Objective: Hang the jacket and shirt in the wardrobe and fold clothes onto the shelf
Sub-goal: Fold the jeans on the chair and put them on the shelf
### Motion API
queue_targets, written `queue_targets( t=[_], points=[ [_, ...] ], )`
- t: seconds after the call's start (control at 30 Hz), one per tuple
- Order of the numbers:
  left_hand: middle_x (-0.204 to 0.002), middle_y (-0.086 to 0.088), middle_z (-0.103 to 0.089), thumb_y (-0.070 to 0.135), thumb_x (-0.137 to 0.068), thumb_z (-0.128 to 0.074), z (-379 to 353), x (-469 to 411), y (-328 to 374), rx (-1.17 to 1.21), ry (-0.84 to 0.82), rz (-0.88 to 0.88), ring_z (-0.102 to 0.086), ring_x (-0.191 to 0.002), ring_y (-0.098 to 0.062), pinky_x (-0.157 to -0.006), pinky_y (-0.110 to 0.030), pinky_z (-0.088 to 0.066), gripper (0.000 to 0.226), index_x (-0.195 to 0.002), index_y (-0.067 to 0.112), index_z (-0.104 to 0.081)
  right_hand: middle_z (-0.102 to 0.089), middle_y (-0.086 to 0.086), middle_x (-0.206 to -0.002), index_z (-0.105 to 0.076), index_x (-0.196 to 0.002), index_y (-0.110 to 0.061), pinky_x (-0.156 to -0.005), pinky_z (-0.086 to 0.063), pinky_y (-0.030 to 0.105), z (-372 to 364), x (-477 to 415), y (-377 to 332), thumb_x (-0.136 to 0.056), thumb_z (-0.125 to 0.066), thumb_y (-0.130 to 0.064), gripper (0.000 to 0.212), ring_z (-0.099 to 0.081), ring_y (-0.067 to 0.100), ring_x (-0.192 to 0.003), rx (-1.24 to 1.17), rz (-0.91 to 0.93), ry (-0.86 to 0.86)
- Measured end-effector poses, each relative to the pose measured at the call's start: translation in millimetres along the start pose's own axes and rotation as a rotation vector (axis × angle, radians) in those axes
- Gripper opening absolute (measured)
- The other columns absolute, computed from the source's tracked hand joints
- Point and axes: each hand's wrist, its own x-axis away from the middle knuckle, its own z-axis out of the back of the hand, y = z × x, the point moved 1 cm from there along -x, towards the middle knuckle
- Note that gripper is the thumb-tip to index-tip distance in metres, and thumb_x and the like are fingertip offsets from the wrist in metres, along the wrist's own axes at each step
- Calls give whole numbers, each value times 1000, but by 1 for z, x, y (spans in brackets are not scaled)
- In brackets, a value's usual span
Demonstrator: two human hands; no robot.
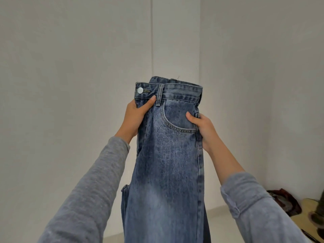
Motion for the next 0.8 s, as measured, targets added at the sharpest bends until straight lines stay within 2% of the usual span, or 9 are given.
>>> queue_targets(
  t=[0.13,0.2,0.3,0.37,0.4,0.5,0.6,0.7,0.8],
  points=[
    [-93,1,-72,40,-83,-68,5,-6,-4,-260,69,-50,-69,-85,-14,-76,-28,-54,27,-95,17,-69,-72,8,-102,-67,-98,-15,-90,-53,47,-2,0,0,-86,-66,-23,15,-68,28,-96,42,83,125],
    [-94,-4,-73,50,-81,-65,10,-6,-4,-236,45,31,-69,-88,-20,-79,-32,-55,40,-96,12,-68,-72,8,-101,-67,-95,-15,-90,-53,45,-5,1,-1,-88,-64,-23,11,-68,27,-95,36,112,173],
    [-107,-5,-71,55,-78,-59,19,11,-23,-82,-277,335,-67,-100,-21,-85,-31,-54,57,-111,9,-65,-72,5,-97,-67,-93,-16,-87,-54,41,-4,0,-2,-91,-61,-22,9,-68,25,-94,-37,130,230],
    [-114,-7,-69,42,-81,-61,21,31,-44,-64,-455,453,-66,-104,-23,-86,-30,-54,49,-117,8,-61,-71,4,-96,-67,-93,-17,-86,-55,39,-2,0,0,-91,-60,-21,8,-67,24,-96,-64,133,256],
    [-114,-7,-69,35,-82,-63,22,36,-51,-64,-465,459,-66,-104,-23,-86,-30,-54,45,-117,8,-61,-71,4,-96,-67,-92,-17,-86,-54,39,-1,0,0,-91,-61,-21,8,-67,25,-97,-63,133,266],
    [-109,-9,-70,29,-85,-64,20,32,-58,-52,-348,383,-67,-100,-24,-81,-29,-55,35,-112,7,-63,-71,8,-97,-68,-93,-12,-89,-53,44,3,-3,-4,-89,-62,-22,12,-67,28,-96,-31,149,295],
    [-105,-7,-72,30,-89,-61,10,20,-54,41,-235,312,-69,-96,-22,-79,-30,-56,28,-108,9,-66,-68,16,-111,-63,-111,-6,-89,-53,45,17,-5,-16,-83,-66,-30,37,-65,32,-103,-116,204,128],
    [-102,-7,-72,32,-91,-59,0,9,-50,96,-111,248,-70,-91,-21,-77,-32,-57,29,-106,9,-66,-71,9,-107,-65,-110,-11,-85,-56,38,36,11,2,-77,-64,-37,41,-68,24,-97,97,-47,-67],
    [-91,-6,-72,36,-91,-59,0,-1,-57,25,-16,287,-70,-82,-21,-66,-28,-57,26,-91,11,-68,-72,10,-103,-66,-111,-6,-81,-56,38,52,23,38,-81,-69,-24,36,-70,25,-92,263,-231,-3]
  ],
)
